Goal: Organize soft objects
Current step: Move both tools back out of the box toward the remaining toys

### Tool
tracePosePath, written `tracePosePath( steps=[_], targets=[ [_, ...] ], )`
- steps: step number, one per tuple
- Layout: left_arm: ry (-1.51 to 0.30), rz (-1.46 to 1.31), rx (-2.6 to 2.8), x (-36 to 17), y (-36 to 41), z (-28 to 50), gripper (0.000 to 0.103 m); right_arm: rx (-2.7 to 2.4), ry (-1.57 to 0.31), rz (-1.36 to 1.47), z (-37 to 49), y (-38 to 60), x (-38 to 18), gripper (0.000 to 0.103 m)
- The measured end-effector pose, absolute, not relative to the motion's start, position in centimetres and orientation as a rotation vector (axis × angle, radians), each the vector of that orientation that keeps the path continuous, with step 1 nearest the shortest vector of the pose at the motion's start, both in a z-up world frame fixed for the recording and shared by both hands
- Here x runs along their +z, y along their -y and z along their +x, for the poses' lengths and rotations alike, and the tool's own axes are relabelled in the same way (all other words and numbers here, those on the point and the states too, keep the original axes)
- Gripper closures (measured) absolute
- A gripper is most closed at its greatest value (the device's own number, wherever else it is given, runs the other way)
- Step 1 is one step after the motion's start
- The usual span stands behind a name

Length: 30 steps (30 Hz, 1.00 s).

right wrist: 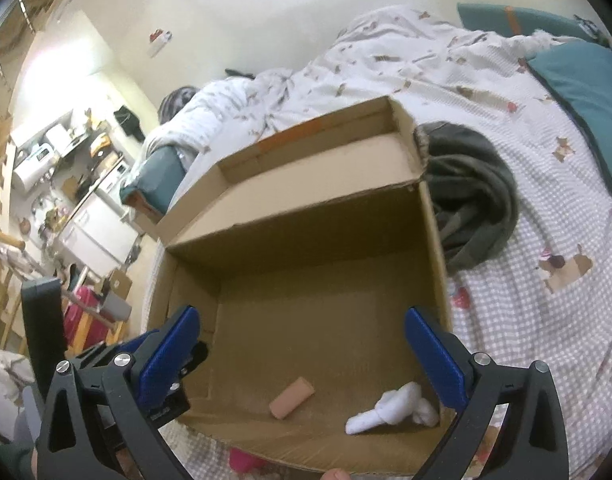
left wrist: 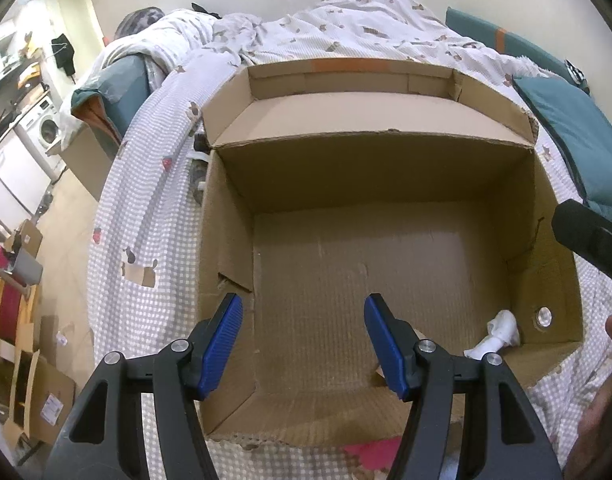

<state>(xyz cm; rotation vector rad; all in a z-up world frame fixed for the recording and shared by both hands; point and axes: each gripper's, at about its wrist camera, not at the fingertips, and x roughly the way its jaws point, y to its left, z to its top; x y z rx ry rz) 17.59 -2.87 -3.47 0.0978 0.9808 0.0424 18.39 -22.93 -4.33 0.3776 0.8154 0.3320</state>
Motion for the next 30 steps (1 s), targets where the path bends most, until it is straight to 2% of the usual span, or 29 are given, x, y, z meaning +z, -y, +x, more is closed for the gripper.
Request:
tracePosePath(
  steps=[18,22,30],
  targets=[
    [-0.9,0.064,0.036,-0.6,0.5,11.8,0.042,0.291,-0.857,0.359,14.5,24.2,-4.3,0.0],
    [-0.894,0.034,0.047,-0.4,-0.3,10.3,0.036,0.277,-0.851,0.362,13.3,24.5,-4.2,0.0],
    [-0.889,0.007,0.034,-0.2,-0.4,7.5,0.035,0.272,-0.861,0.325,10.5,24.1,-4.0,0.0]
  ],
)
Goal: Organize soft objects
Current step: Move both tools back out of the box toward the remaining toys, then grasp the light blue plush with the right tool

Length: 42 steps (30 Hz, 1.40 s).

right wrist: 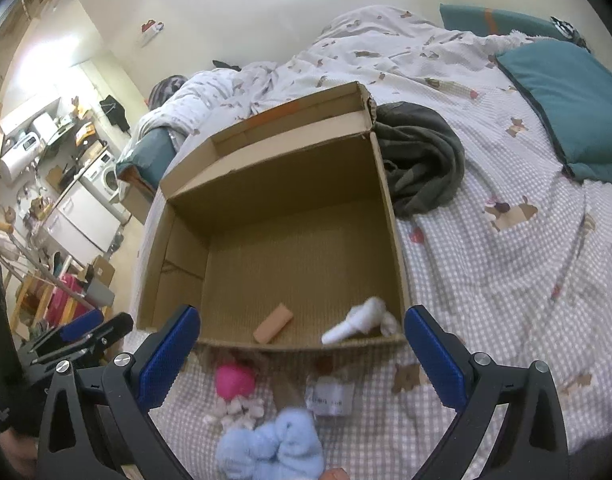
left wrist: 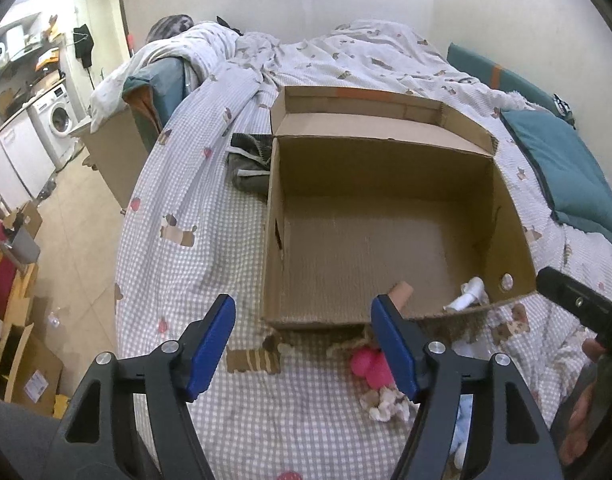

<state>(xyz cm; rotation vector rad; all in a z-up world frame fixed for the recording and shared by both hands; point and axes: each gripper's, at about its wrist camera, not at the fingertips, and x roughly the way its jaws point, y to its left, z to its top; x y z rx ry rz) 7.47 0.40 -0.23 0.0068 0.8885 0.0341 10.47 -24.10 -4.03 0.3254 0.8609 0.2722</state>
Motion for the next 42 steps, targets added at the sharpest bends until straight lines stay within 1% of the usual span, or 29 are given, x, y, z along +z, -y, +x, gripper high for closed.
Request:
tracePosePath(
  steps=[13,25,28,33,38,42],
  targets=[
    [-0.934,-0.017,0.052,-0.5,-0.6,3.8,0.035,0.259,-0.892,0.313,6.3,23.7,-4.2,0.0],
    [-0.977,-0.104,0.116,-1.7,-2.7,3.8,0.035,0.219,-0.943,0.279,5.8,23.6,-5.3,0.0],
    [-1.002,-0.125,0.121,-2.3,-2.9,4.0,0.035,0.245,-1.004,0.272,6.0,23.3,-6.2,0.0],
    [-1.038,-0.155,0.119,-3.2,-2.8,4.6,0.035,0.308,-1.177,0.234,6.2,21.4,-9.0,0.0],
    [-1.056,-0.148,0.112,-3.6,-2.4,4.8,0.035,0.358,-1.261,0.086,6.2,17.9,-11.0,0.0],
    [-1.06,-0.151,0.119,-3.8,-2.7,4.9,0.035,0.407,-1.319,0.025,6.3,15.9,-12.6,0.0]
  ],
)
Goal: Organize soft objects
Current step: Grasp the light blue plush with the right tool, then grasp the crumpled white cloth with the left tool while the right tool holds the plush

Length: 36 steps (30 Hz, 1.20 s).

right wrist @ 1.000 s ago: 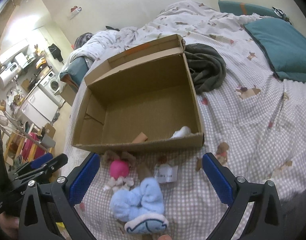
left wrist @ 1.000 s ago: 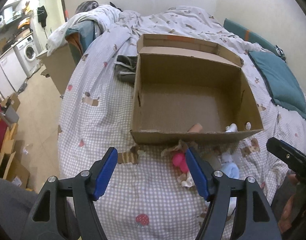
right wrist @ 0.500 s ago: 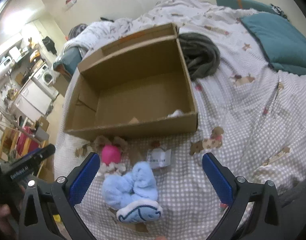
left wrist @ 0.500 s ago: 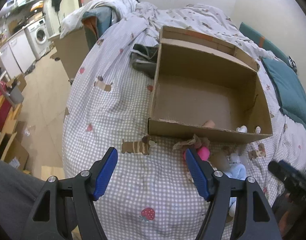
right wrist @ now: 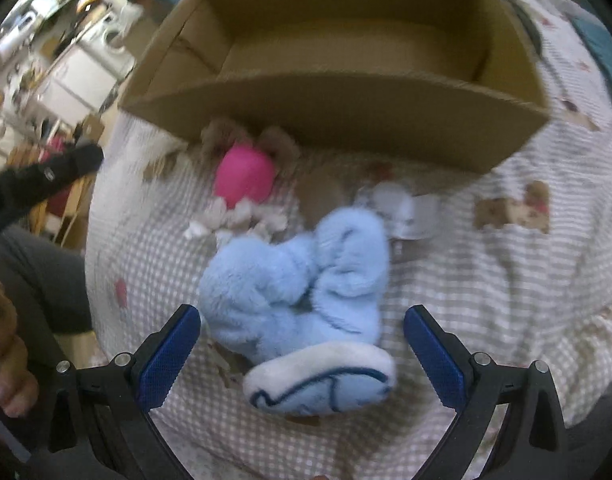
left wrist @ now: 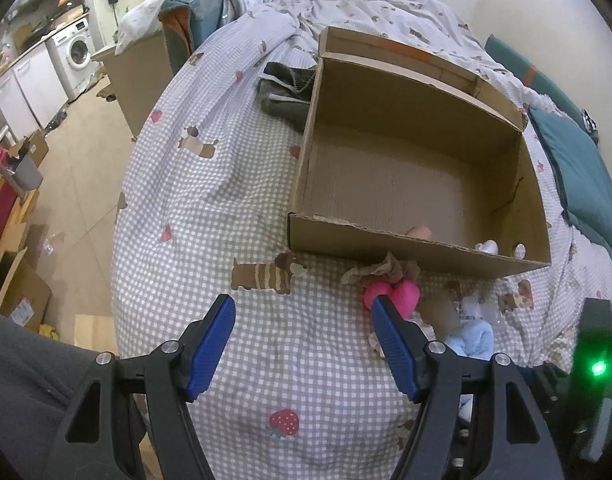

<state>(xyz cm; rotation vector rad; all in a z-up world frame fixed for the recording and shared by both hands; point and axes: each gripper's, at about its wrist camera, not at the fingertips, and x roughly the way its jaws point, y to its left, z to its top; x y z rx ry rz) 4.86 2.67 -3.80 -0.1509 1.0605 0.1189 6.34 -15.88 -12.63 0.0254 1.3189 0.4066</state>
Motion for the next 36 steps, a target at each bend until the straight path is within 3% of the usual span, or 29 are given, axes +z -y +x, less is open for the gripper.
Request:
tracePosePath(
  steps=[5,7,9,11,13,15,25,36],
  targets=[
    [-1.084,-0.18,0.125,-4.3,-3.0,5.0,0.035,0.413,-1.338,-0.041,6.5,14.8,-13.7,0.0],
    [-1.091,-0.182,0.121,-4.5,-2.9,5.1,0.035,0.418,-1.321,-0.05,6.3,14.7,-13.5,0.027],
    [-1.093,-0.175,0.121,-4.6,-2.7,5.1,0.035,0.409,-1.311,-0.043,6.4,14.5,-13.5,0.044],
    [-1.097,-0.168,0.117,-4.7,-2.5,5.2,0.035,0.412,-1.312,-0.016,6.5,14.6,-13.7,0.051],
    [-1.101,-0.166,0.113,-4.8,-2.4,5.2,0.035,0.423,-1.298,0.004,6.4,14.7,-13.2,0.067],
    [-1.103,-0.167,0.112,-4.9,-2.4,5.2,0.035,0.436,-1.271,0.011,6.3,15.0,-12.5,0.073],
    [-1.167,-0.204,0.058,-6.5,-1.9,5.4,0.035,0.332,-1.086,0.11,5.5,18.4,-8.1,0.075],
    [-1.233,-0.112,-0.105,-9.8,3.9,6.1,0.035,0.268,-1.1,0.191,6.5,20.8,-8.5,0.075]
  ],
)
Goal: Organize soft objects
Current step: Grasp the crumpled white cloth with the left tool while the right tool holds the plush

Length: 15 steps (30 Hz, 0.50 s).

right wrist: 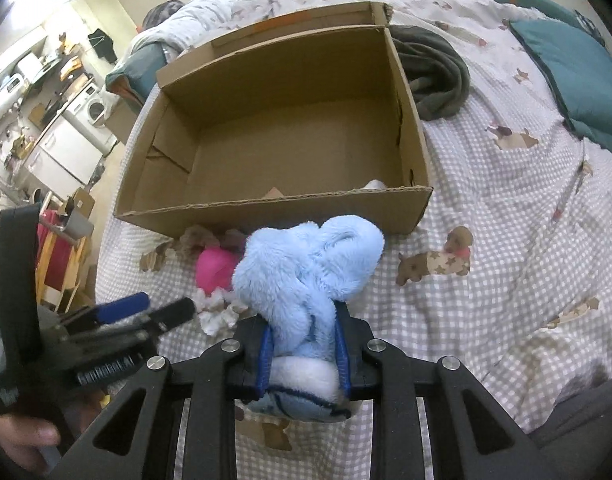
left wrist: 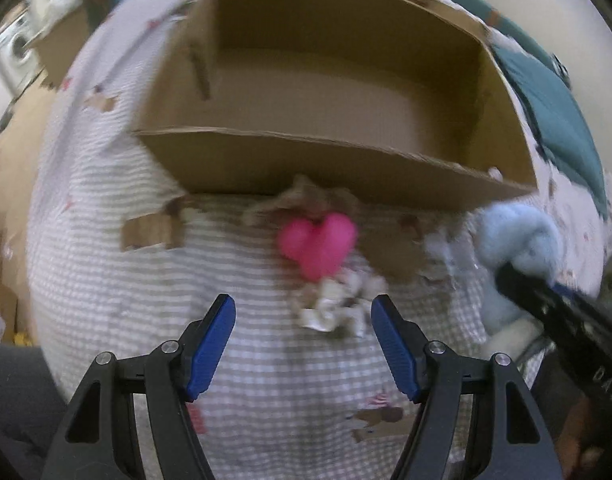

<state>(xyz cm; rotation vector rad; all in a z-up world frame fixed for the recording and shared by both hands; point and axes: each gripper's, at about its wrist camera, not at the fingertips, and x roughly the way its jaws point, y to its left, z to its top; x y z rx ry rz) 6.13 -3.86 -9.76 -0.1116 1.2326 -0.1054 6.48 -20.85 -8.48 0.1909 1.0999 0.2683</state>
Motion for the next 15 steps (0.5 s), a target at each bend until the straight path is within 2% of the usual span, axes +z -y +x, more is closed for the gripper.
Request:
tracePosePath(
  steps=[10,12,15],
  targets=[
    [-1.313,-0.099,-0.145,-13.1,5.8,7.8,0.037,0.239,-1.124,0.26,7.3,22.4,-9.1,0.075],
    [-1.308,-0.117,-0.128,-13.2,5.5,7.9,0.053,0.241,-1.127,0.262,7.3,22.5,-9.1,0.075],
    [-1.312,-0.135,-0.135,-13.0,5.2,7.8,0.064,0.243,-1.129,0.261,7.2,22.4,-9.1,0.075]
  ],
)
